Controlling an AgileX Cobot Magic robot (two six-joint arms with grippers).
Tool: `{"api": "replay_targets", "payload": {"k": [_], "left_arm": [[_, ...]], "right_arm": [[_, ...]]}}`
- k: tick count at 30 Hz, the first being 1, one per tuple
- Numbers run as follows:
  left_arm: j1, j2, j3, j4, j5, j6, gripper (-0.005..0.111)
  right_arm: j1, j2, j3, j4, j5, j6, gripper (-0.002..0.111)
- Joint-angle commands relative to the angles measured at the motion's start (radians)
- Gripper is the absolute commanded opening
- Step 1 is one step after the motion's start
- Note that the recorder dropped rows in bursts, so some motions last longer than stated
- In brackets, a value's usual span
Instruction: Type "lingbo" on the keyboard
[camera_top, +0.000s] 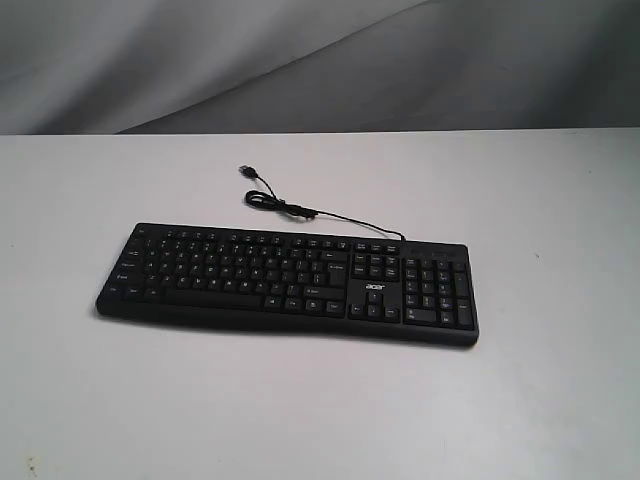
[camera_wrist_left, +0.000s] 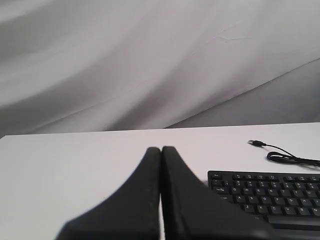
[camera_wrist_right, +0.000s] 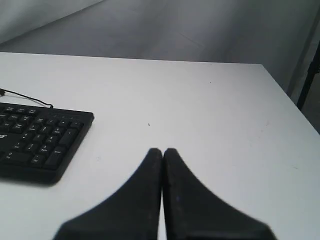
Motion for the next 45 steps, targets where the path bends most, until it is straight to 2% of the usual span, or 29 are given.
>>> {"api": "replay_targets", "payload": {"k": [1, 4, 9, 13, 15, 18, 20, 23, 25, 27, 30, 33, 35, 37, 40, 43, 45], "left_arm": [[-0.007, -0.005, 0.005, 0.000, -0.009, -0.002, 0.001], [-0.007, -0.005, 0.005, 0.000, -0.009, -0.002, 0.001], [-0.007, -0.005, 0.005, 0.000, -0.009, -0.002, 0.001], [-0.007, -0.005, 0.005, 0.000, -0.009, -0.002, 0.001], [-0.007, -0.005, 0.005, 0.000, -0.009, -0.002, 0.001], [-0.007, -0.005, 0.005, 0.000, -0.009, -0.002, 0.001], [-0.007, -0.005, 0.005, 0.000, -0.009, -0.002, 0.001], [-0.007, -0.005, 0.005, 0.000, -0.009, -0.002, 0.001], [-0.007, -0.005, 0.005, 0.000, -0.009, -0.002, 0.001], [-0.007, -0.005, 0.005, 0.000, -0.009, -0.002, 0.001], [-0.007, -0.005, 0.005, 0.000, -0.009, -0.002, 0.001], [-0.007, -0.005, 0.005, 0.000, -0.009, -0.002, 0.001], [-0.007, -0.005, 0.005, 0.000, -0.009, -0.002, 0.001], [-0.007, -0.005, 0.005, 0.000, -0.009, -0.002, 0.001], [-0.007, -0.005, 0.005, 0.000, -0.009, -0.002, 0.001], [-0.007, -0.005, 0.005, 0.000, -0.009, -0.002, 0.001], [-0.007, -0.005, 0.005, 0.000, -0.009, -0.002, 0.001]], "right_arm": [[-0.006, -0.005, 0.004, 0.002, 0.000, 0.000, 0.000], [-0.006, -0.005, 0.004, -0.061, -0.082, 0.000, 0.000], [-0.006, -0.005, 0.004, -0.036, -0.496, 0.006, 0.000], [-0.006, -0.005, 0.004, -0.031, -0.721, 0.017, 0.000], [-0.006, -0.005, 0.004, -0.015, -0.837, 0.138, 0.000], [-0.006, -0.005, 0.004, 0.003, -1.021, 0.435, 0.000], [-0.006, -0.005, 0.000, -0.026, -1.051, 0.494, 0.000], [-0.006, 0.020, -0.107, -0.210, -0.954, 0.514, 0.000], [-0.006, 0.108, -0.219, -0.323, -0.855, 0.609, 0.000], [-0.006, 0.226, -0.357, -0.450, -0.725, 0.755, 0.000], [-0.006, 0.479, -0.537, -0.841, -0.630, 1.077, 0.000], [-0.006, 0.732, -0.686, -1.268, -0.766, 1.427, 0.000], [-0.006, 0.909, -0.799, -1.466, -0.974, 1.567, 0.000], [-0.006, 1.060, -0.897, -1.531, -1.187, 1.679, 0.000], [-0.006, 1.271, -1.047, -1.531, -1.389, 1.588, 0.000], [-0.006, 1.418, -1.153, -1.541, -1.391, 1.578, 0.000], [-0.006, 1.488, -1.210, -1.613, -1.336, 1.575, 0.000]]}}
